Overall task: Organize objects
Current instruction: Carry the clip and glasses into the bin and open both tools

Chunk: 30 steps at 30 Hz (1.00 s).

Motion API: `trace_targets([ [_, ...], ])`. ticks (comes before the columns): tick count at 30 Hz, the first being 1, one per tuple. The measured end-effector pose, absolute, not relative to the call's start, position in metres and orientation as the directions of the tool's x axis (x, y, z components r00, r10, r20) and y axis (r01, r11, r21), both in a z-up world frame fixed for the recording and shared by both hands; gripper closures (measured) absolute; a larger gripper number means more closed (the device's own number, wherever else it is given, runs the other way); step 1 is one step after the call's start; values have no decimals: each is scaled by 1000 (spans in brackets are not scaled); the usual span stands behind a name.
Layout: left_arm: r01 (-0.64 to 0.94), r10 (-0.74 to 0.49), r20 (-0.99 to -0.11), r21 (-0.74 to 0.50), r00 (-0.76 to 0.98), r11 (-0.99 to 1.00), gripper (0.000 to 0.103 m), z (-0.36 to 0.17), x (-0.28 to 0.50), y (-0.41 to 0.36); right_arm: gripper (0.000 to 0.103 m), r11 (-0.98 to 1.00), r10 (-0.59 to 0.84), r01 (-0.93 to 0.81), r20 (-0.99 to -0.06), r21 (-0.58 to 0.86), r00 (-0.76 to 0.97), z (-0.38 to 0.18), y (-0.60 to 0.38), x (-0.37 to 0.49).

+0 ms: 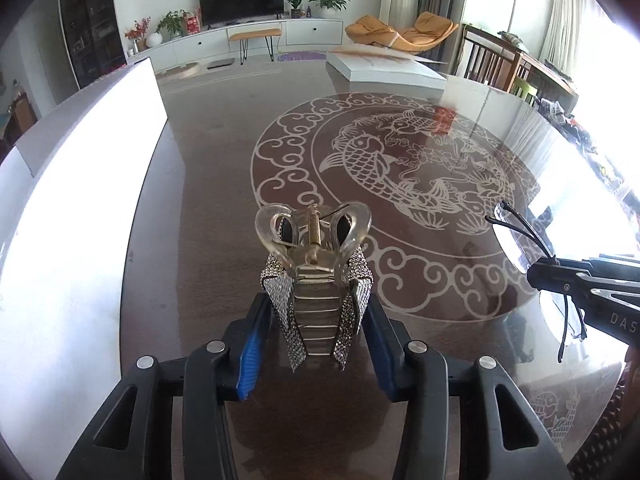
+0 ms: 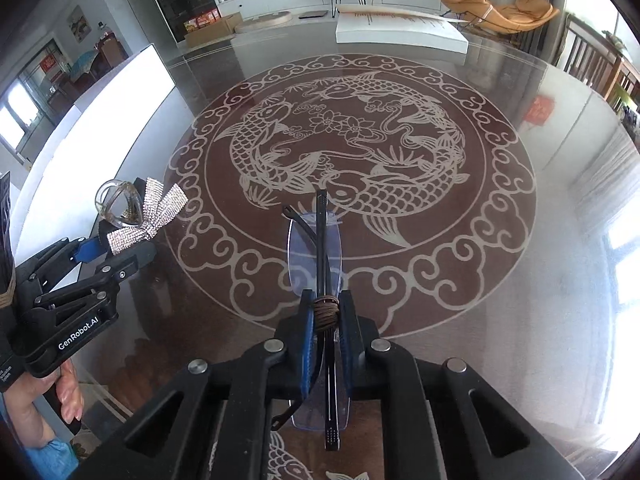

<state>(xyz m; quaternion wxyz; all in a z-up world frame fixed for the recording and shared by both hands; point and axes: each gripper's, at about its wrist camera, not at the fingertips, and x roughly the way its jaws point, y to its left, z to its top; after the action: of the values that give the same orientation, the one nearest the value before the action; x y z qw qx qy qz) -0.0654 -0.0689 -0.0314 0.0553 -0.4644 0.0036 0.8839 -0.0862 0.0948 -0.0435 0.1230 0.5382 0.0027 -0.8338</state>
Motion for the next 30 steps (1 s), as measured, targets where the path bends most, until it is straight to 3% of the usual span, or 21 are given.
trace_targets([
  [1, -94, 114, -807, -73, -580, -993, 58, -20, -58, -74, 91, -967, -219, 214, -890, 142, -401, -34, 92, -82],
  [2, -86, 143, -790, -114, -596, -990, 65, -7, -49, -81, 91, -962, -240, 222, -880, 159, -410, -23, 87, -78],
  [4, -77, 200, -755, -195, -624, -978, 92, 21, -32, -99, 91, -947, -292, 257, -854, 194, -431, 4, 69, -72],
  [6, -62, 219, -713, -239, -666, -969, 92, 52, -16, -124, 91, -921, -360, 312, -818, 234, -449, 34, 42, -69],
  [11, 37, 128, -667, -228, -734, -973, 92, 107, 5, -210, 91, -815, -539, 488, -718, 312, -440, 96, -50, -61],
  [16, 65, 35, -679, -120, -734, -991, 91, 137, 32, -242, 91, -745, -636, 567, -629, 350, -447, 138, -79, -45],
  [18, 6, 74, -676, -116, -733, -993, 83, 139, 44, -221, 91, -756, -631, 556, -613, 346, -476, 149, -64, -42],
  [19, -46, 123, -674, -130, -729, -990, 65, 137, 48, -204, 91, -767, -621, 541, -607, 344, -495, 154, -53, -41],
  [20, -95, 172, -670, -150, -722, -984, 31, 133, 52, -184, 91, -782, -607, 524, -603, 337, -517, 157, -40, -40],
  [21, -132, 211, -665, -167, -716, -977, 12, 127, 53, -163, 91, -799, -587, 504, -602, 327, -541, 160, -26, -38],
  [22, -161, 240, -653, -179, -719, -971, 0, 117, 55, -142, 91, -818, -565, 482, -603, 315, -564, 163, -13, -37],
  [27, -95, 169, -705, -143, -689, -985, 0, 42, 30, -66, 91, -876, -480, 375, -623, 303, -617, 156, 51, -22],
  [30, 15, 56, -715, -93, -697, -996, 0, -2, -2, -55, 91, -889, -457, 324, -643, 323, -615, 142, 79, -13],
])
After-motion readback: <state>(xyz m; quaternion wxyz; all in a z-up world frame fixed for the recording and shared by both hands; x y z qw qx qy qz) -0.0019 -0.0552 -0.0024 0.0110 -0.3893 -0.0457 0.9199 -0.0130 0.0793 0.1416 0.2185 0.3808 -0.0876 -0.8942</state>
